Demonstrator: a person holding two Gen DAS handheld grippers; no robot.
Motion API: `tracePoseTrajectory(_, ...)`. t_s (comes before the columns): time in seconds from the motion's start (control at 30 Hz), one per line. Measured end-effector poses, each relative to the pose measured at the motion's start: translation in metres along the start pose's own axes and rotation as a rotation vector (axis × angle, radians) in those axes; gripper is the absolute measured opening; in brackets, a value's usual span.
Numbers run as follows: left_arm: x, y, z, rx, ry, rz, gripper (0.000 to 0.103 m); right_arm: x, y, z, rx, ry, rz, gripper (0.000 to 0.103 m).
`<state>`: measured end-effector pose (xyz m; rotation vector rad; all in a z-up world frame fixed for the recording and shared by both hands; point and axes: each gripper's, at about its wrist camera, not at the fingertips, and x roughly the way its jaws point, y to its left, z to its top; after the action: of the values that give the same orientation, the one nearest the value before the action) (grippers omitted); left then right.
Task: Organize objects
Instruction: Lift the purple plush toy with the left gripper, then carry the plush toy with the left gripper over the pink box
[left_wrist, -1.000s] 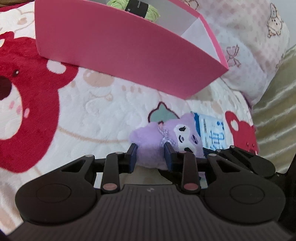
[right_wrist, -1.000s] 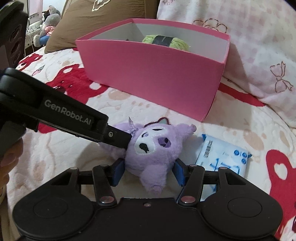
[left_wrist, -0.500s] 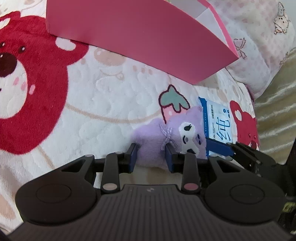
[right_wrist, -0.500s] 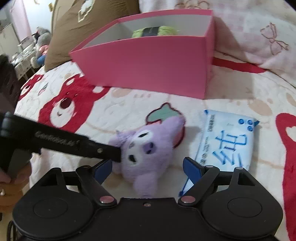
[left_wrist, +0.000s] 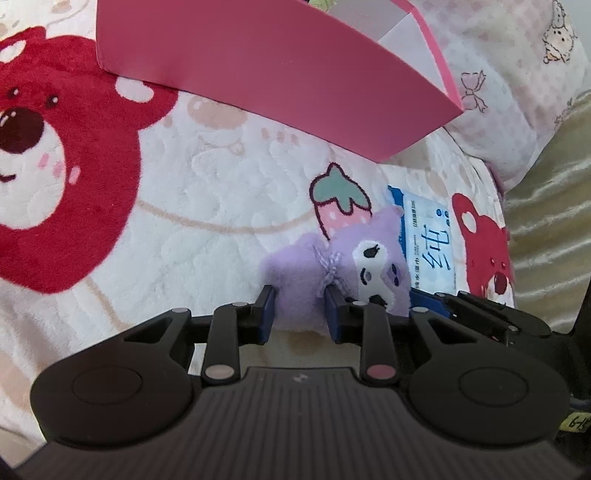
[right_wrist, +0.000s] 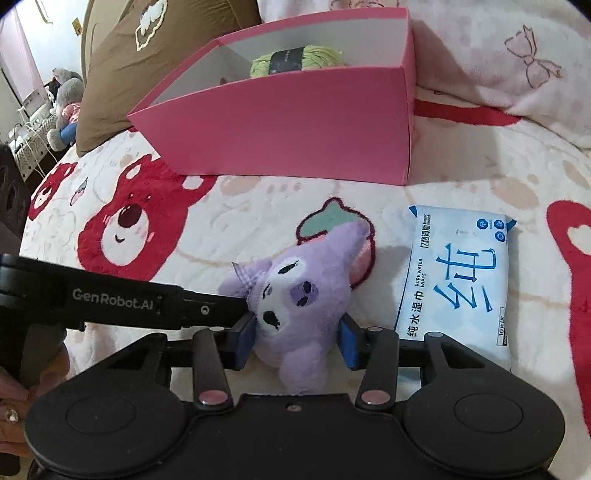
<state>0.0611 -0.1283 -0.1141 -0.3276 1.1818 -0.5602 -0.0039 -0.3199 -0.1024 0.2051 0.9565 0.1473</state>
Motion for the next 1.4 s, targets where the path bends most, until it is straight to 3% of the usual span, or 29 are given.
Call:
tracePoseTrajectory(0.23,-0.026,0.006,-0.010,-0.034,-0.002,-0.015,0.026,-0.015,0.020,-0.001,-0.029,0.020,-0.006,0.051)
tracePoseTrajectory(0.93,-0.108,-0.030,-0.001,0.135,0.055,-0.006,0.026,-0.088,0.061,0.005,0.046,0.025,-0.001,0.052)
tracePoseTrajectory(1.17,-0.145,-0.033,0.009,0.170,0.017,0.010,0.026,-0.107,0.080,0.019,0.017,0.000,0.031,0.053)
tracePoseTrajectory(1.4,-0.182,-0.024,0.023,0.183,-0.059,-0.039,0.026,-0.124,0.108,0.041,-0.053,-0.040,0.038,0.053)
